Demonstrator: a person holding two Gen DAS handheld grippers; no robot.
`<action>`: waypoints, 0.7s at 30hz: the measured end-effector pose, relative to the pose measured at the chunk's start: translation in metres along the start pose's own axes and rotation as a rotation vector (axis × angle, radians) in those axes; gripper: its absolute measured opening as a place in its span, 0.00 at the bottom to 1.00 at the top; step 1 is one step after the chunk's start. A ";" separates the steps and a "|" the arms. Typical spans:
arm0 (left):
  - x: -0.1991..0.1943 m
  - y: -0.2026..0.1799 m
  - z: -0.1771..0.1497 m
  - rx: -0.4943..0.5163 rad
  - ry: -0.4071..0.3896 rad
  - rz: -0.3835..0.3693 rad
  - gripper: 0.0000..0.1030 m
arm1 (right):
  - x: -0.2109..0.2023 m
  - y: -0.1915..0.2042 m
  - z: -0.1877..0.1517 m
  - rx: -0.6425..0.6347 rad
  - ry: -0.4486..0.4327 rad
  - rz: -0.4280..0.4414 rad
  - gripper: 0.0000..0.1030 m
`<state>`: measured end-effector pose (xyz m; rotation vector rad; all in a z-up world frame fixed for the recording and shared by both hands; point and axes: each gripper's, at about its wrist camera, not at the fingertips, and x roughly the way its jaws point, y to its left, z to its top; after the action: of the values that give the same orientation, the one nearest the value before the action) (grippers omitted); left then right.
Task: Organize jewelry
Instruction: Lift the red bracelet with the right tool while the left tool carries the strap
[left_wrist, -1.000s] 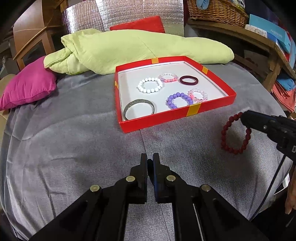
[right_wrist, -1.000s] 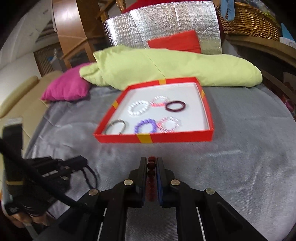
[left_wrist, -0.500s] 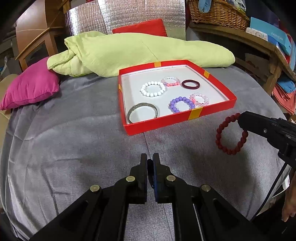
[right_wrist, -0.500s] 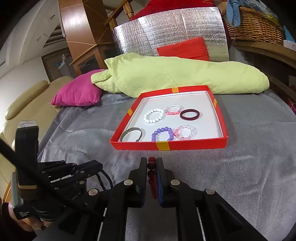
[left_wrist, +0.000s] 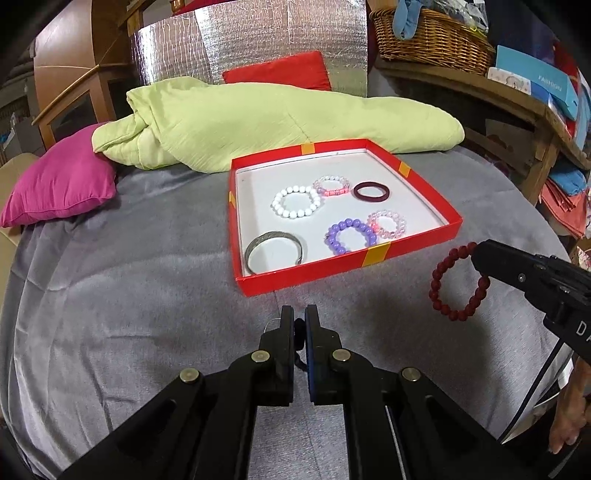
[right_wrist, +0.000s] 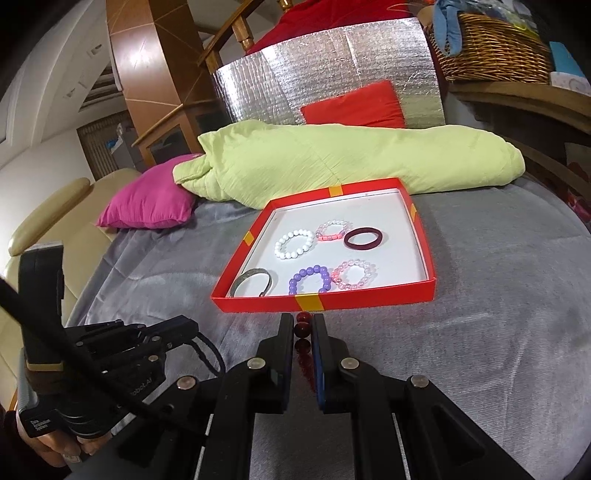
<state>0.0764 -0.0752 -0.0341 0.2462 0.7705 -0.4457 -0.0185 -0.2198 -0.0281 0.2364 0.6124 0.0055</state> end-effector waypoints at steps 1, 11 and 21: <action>0.000 0.000 0.001 -0.003 -0.003 -0.002 0.06 | -0.001 -0.002 0.000 0.005 -0.004 0.001 0.10; -0.009 0.014 0.014 -0.056 -0.080 -0.040 0.06 | -0.004 -0.020 0.004 0.068 -0.035 -0.003 0.10; -0.010 0.037 0.023 -0.112 -0.138 -0.036 0.06 | -0.006 -0.036 0.009 0.127 -0.062 -0.001 0.10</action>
<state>0.1020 -0.0481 -0.0092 0.0962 0.6629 -0.4471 -0.0205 -0.2571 -0.0260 0.3579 0.5522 -0.0415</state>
